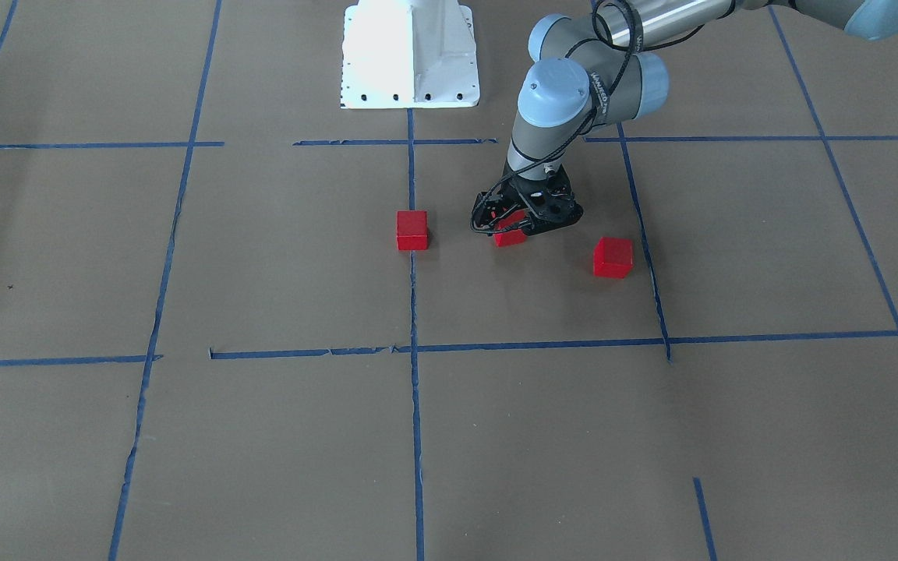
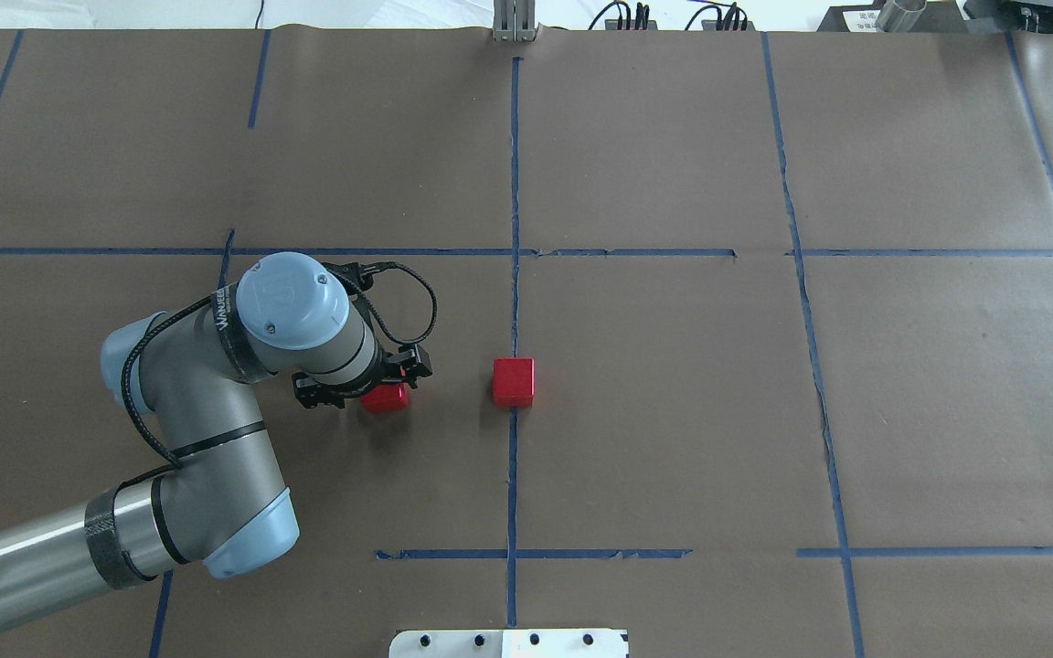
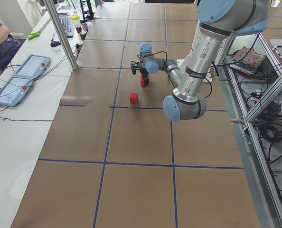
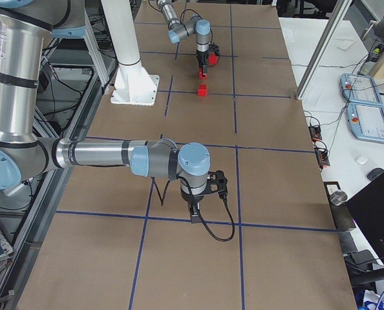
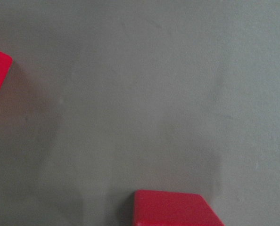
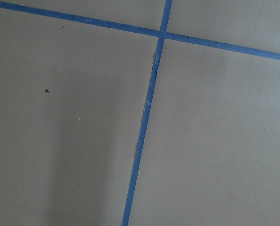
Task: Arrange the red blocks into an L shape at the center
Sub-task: 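Grasp the middle red cube with the left gripper and lift it, then carry the cube with the left gripper beside the center cube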
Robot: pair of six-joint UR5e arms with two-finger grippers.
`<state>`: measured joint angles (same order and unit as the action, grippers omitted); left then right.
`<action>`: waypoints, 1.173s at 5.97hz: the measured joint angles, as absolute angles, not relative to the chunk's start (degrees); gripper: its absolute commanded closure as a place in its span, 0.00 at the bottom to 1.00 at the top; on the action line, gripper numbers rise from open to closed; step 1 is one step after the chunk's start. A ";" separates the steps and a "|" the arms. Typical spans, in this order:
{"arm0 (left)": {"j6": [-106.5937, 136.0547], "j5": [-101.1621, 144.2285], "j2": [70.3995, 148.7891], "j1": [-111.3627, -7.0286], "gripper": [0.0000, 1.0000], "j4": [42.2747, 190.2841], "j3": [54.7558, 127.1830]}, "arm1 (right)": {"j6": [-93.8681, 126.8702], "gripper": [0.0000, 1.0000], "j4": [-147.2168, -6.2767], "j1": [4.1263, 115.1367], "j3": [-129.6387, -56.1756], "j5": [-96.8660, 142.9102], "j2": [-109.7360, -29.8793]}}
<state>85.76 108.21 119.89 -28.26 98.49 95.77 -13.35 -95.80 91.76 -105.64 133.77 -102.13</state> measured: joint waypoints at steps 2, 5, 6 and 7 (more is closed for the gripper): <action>82.94 108.17 120.25 -28.39 0.98 98.24 95.66 | -13.36 0.00 -95.76 91.76 -105.64 133.77 -102.13; 79.56 108.15 121.68 -30.25 1.00 97.87 95.74 | -13.52 0.00 -95.72 91.76 -105.64 133.77 -102.13; 77.98 107.69 123.32 -30.78 1.00 97.84 95.18 | -13.56 0.00 -95.74 91.76 -105.65 133.77 -102.13; 76.97 106.29 126.50 -31.05 1.00 97.97 92.70 | -13.60 0.00 -95.75 91.76 -105.64 133.77 -102.13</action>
